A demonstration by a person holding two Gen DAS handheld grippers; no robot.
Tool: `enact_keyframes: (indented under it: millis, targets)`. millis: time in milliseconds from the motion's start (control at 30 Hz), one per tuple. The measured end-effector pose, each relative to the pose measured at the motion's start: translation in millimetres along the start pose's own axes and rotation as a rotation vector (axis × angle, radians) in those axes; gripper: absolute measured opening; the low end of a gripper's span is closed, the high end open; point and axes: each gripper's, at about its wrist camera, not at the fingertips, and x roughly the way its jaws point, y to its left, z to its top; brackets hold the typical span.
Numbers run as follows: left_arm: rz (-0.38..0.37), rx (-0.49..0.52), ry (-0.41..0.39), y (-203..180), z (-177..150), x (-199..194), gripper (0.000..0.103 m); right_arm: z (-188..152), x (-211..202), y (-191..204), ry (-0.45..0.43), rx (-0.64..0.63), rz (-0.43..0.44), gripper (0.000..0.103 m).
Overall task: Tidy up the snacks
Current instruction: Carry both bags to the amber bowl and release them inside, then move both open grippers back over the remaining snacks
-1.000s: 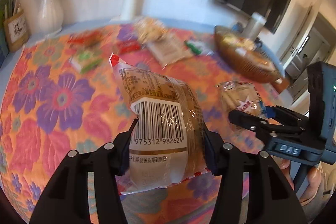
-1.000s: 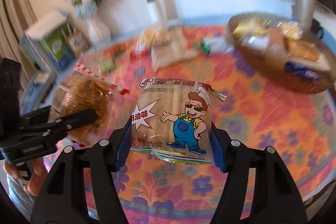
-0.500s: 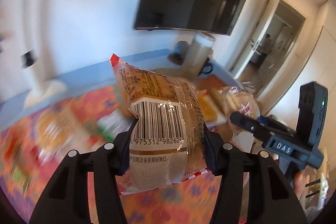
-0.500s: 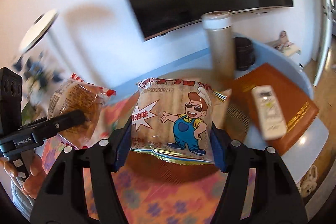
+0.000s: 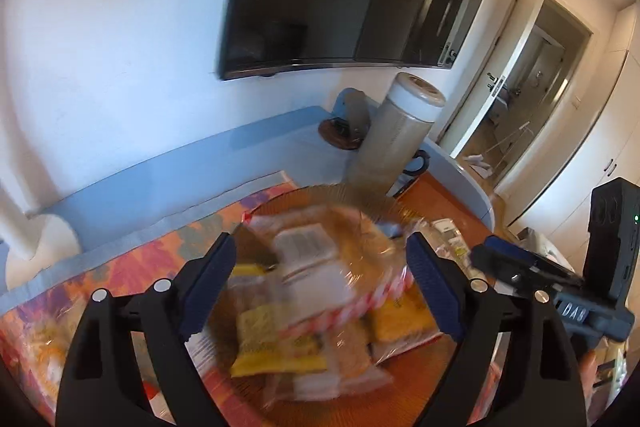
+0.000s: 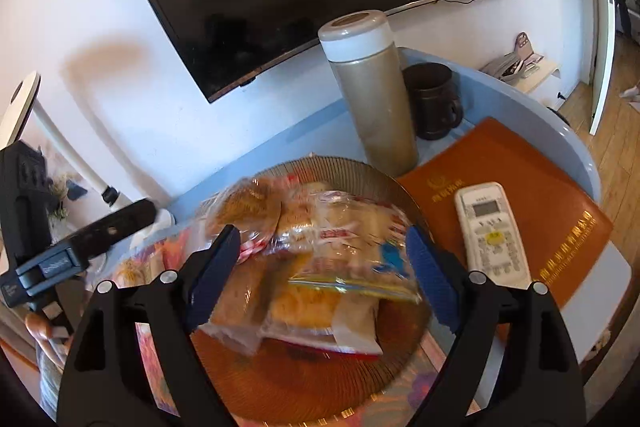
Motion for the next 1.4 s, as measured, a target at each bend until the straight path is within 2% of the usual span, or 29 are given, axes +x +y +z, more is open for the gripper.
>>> enact_keyframes:
  millis: [100, 200, 400, 500, 533, 633, 700, 800, 867, 967, 1067, 1133, 1233, 1400]
  targets:
    - [0.028, 0.008, -0.014, 10.4, -17.0, -26.3, 0.086, -9.0, -10.7, 6.2, 0.003, -0.005, 0.018, 0.085]
    - [0.057, -0.01, -0.037, 25.3, -39.2, -69.0, 0.086, -19.0, -25.4, 24.8, 0.003, -0.032, 0.052, 0.086]
    - [0.14, -0.082, -0.135, 57.8, -88.8, -168.8, 0.087, -45.8, -43.8, 91.3, 0.014, -0.154, 0.139, 0.093]
    - [0.206, -0.138, -0.177, 79.1, -114.8, -210.8, 0.089, -68.4, -42.5, 128.4, 0.038, -0.211, 0.185, 0.094]
    - [0.259, -0.161, -0.176, 88.3, -129.9, -225.6, 0.089, -76.8, -40.1, 136.5, 0.049, -0.218, 0.199, 0.094]
    - [0.345, -0.222, -0.169, 111.0, -170.5, -244.5, 0.089, -111.7, -18.4, 158.9, 0.107, -0.246, 0.221, 0.096]
    - [0.358, -0.275, -0.146, 129.5, -198.2, -246.9, 0.089, -134.3, 1.4, 170.8, 0.155, -0.273, 0.217, 0.096]
    - [0.448, -0.343, -0.088, 161.9, -237.3, -239.6, 0.089, -171.0, 33.7, 188.9, 0.199, -0.35, 0.198, 0.095]
    - [0.488, -0.369, -0.067, 176.7, -255.2, -235.1, 0.089, -185.7, 48.4, 194.1, 0.216, -0.382, 0.182, 0.095]
    - [0.502, -0.405, -0.041, 196.4, -276.3, -227.4, 0.089, -196.9, 62.7, 197.5, 0.252, -0.408, 0.14, 0.095]
    - [0.504, -0.43, -0.033, 206.5, -288.4, -216.3, 0.088, -195.8, 63.5, 196.1, 0.242, -0.404, 0.143, 0.096]
    - [0.483, -0.466, -0.016, 214.1, -290.3, -214.0, 0.087, -197.4, 70.4, 193.0, 0.279, -0.387, 0.141, 0.096]
    - [0.449, -0.488, -0.043, 217.3, -295.2, -219.5, 0.088, -195.6, 72.3, 191.5, 0.293, -0.376, 0.147, 0.097]
    - [0.463, -0.491, -0.042, 215.6, -297.9, -218.7, 0.089, -198.9, 73.6, 194.9, 0.301, -0.392, 0.146, 0.1]
